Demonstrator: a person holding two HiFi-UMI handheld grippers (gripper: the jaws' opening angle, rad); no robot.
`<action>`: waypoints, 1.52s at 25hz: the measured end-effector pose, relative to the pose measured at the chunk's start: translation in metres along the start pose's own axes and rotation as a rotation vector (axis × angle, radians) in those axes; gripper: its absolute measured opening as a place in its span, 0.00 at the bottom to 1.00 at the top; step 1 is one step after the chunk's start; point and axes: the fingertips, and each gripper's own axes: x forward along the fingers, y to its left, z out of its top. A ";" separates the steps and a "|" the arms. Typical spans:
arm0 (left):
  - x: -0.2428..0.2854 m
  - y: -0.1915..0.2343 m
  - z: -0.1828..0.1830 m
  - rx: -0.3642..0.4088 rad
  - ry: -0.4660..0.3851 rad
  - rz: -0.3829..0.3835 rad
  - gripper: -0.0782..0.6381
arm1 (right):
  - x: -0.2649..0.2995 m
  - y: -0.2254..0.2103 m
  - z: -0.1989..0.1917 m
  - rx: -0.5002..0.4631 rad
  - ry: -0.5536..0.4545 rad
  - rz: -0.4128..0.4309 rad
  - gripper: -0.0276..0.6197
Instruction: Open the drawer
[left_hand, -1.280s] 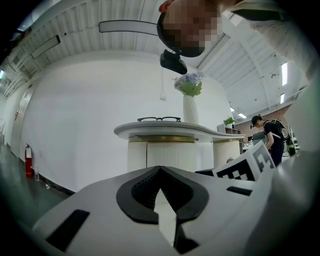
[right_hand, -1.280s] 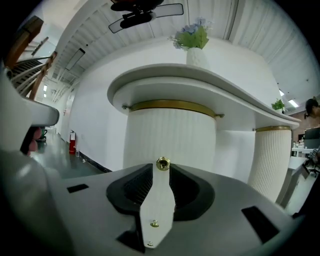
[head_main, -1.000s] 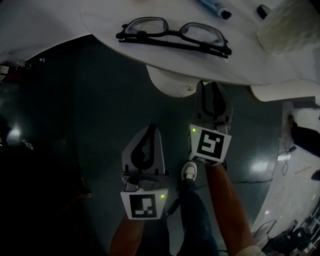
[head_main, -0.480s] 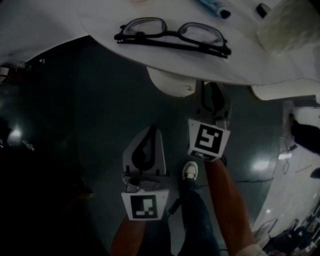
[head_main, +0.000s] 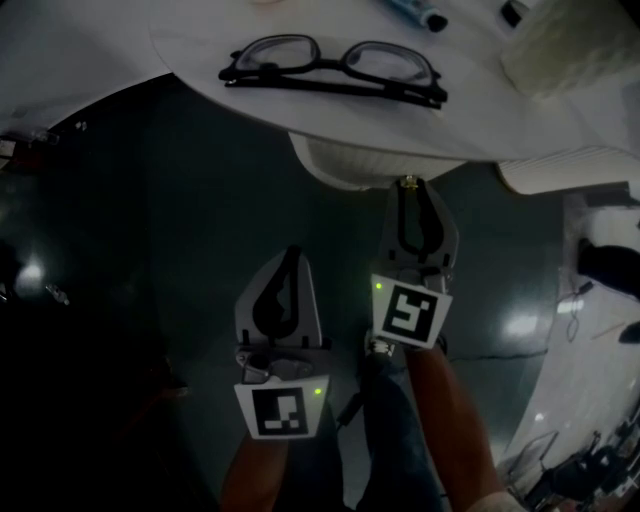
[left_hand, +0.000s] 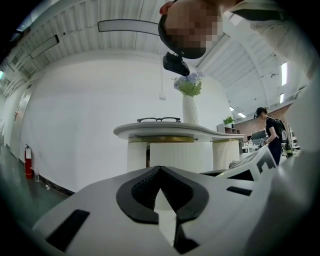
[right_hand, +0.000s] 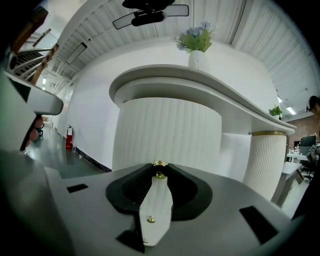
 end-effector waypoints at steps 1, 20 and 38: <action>-0.001 0.000 0.001 0.001 -0.003 0.000 0.11 | -0.005 0.000 -0.001 0.002 0.002 0.000 0.20; -0.046 -0.018 0.002 -0.005 -0.031 -0.117 0.11 | -0.105 0.009 -0.024 -0.018 0.038 -0.039 0.20; -0.138 -0.060 0.003 0.004 -0.051 -0.040 0.11 | -0.182 0.017 -0.041 -0.020 0.024 0.007 0.20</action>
